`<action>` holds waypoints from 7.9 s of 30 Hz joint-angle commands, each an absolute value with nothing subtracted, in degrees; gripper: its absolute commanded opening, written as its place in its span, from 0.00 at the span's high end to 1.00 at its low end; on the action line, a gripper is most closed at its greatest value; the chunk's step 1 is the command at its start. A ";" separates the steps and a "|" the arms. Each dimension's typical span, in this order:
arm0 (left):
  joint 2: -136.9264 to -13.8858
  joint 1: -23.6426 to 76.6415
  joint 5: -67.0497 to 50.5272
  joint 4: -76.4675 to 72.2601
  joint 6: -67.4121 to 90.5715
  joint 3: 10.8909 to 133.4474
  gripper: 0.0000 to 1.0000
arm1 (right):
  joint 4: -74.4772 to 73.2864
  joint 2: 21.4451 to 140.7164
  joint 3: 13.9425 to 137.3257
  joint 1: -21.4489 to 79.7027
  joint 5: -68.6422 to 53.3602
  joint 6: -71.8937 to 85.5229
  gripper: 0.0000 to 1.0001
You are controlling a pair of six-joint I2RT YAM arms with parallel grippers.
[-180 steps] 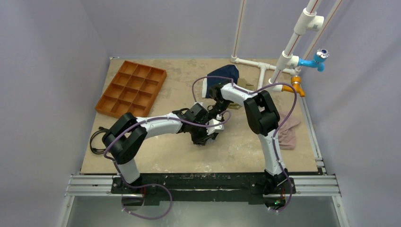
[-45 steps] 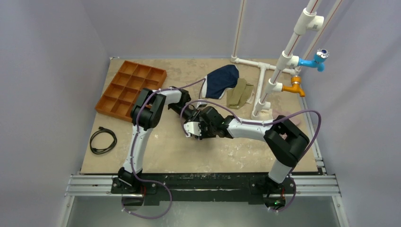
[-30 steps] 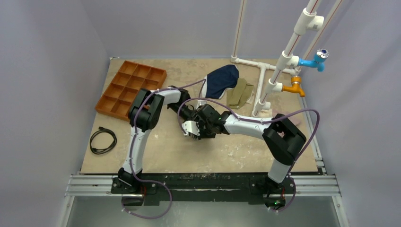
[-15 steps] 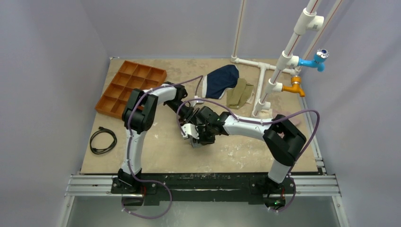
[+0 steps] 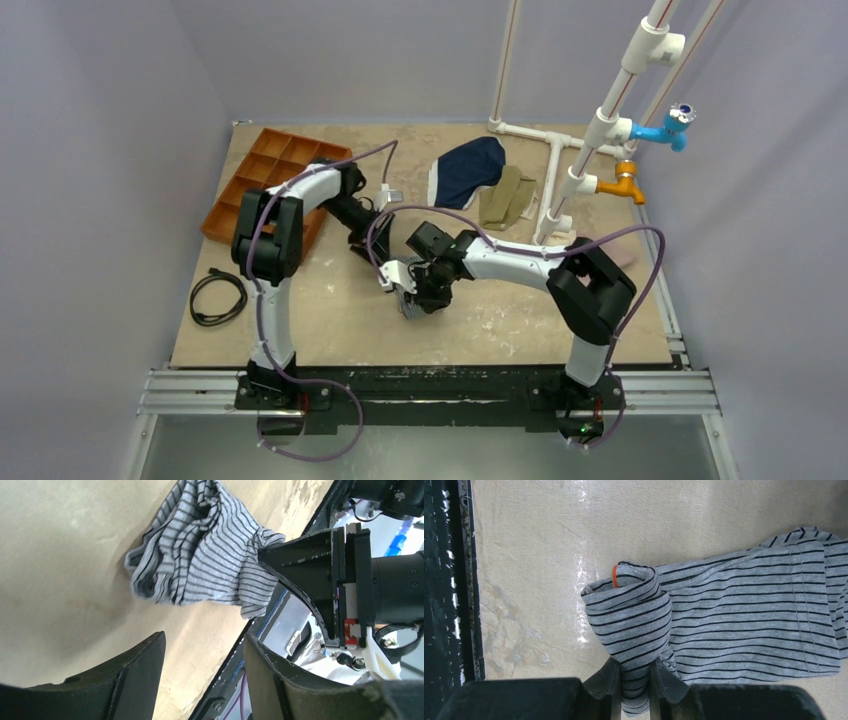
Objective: Roll the underwear
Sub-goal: Roll the underwear to the center of the board.
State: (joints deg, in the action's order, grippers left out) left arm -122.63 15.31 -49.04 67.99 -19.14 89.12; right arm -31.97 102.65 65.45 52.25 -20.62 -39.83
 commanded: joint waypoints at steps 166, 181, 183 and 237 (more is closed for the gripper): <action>-102.79 54.14 -14.93 15.89 -14.88 62.48 0.54 | -62.99 135.93 94.93 38.80 -30.99 -33.99 1.00; -90.21 51.72 -15.29 15.22 -18.56 53.70 0.37 | -65.86 136.17 95.83 38.66 -31.90 -41.57 1.00; -88.85 51.72 -17.58 14.68 -19.77 52.89 0.37 | -66.24 136.66 96.13 38.62 -31.84 -41.61 1.00; -100.63 55.20 -24.95 7.83 -12.90 52.50 1.00 | -63.12 133.59 96.22 37.01 -33.27 -35.78 0.78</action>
